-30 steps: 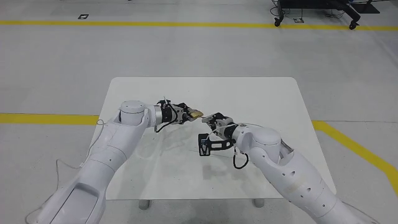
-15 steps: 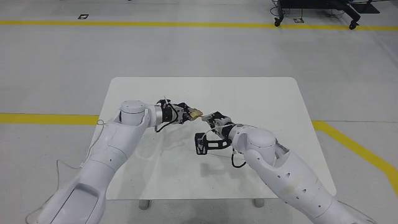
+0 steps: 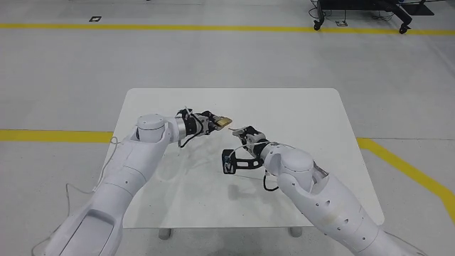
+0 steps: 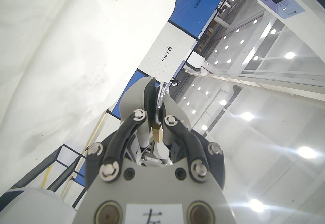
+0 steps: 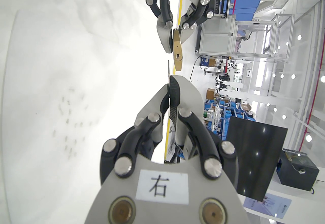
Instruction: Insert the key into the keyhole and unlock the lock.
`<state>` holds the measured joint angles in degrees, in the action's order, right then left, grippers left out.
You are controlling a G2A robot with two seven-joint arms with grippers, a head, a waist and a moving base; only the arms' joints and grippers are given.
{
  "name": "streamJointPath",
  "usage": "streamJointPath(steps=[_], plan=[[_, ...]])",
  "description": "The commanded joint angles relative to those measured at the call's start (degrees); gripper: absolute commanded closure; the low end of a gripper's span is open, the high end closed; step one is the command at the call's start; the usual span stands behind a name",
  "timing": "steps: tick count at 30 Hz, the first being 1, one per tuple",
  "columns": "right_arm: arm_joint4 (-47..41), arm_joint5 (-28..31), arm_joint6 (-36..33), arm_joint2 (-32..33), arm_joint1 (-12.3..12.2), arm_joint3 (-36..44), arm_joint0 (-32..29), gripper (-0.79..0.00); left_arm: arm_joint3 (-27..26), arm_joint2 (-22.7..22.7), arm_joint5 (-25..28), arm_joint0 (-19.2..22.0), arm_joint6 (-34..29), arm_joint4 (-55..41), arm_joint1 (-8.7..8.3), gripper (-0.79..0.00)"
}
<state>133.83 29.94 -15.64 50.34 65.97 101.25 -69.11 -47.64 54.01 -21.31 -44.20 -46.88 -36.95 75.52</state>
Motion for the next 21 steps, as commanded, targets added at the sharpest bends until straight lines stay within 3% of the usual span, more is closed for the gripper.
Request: streamJointPath(steps=[1,8,16,21], plan=[[8.3,-0.7,-5.8,-0.8,-0.2,0.2,-0.5,0.000,-0.1,-0.1,0.3,-0.1,-0.1,0.0,0.13,0.000],[20.1,-1.9,-6.0,-4.7,-0.2,2.4,-1.9,0.000,-0.1,-0.1,0.6,0.0,0.3,0.0,0.41,0.000],[24.1,-3.4,-3.9,-6.3,0.6,1.2,-1.1,0.000,0.0,-0.4,1.0,0.0,1.0,0.4,0.75,0.000],[22.0,-3.1,-4.5,-5.4,1.2,0.3,-0.9,0.000,0.1,-0.4,0.9,0.0,0.6,0.5,0.90,0.000]])
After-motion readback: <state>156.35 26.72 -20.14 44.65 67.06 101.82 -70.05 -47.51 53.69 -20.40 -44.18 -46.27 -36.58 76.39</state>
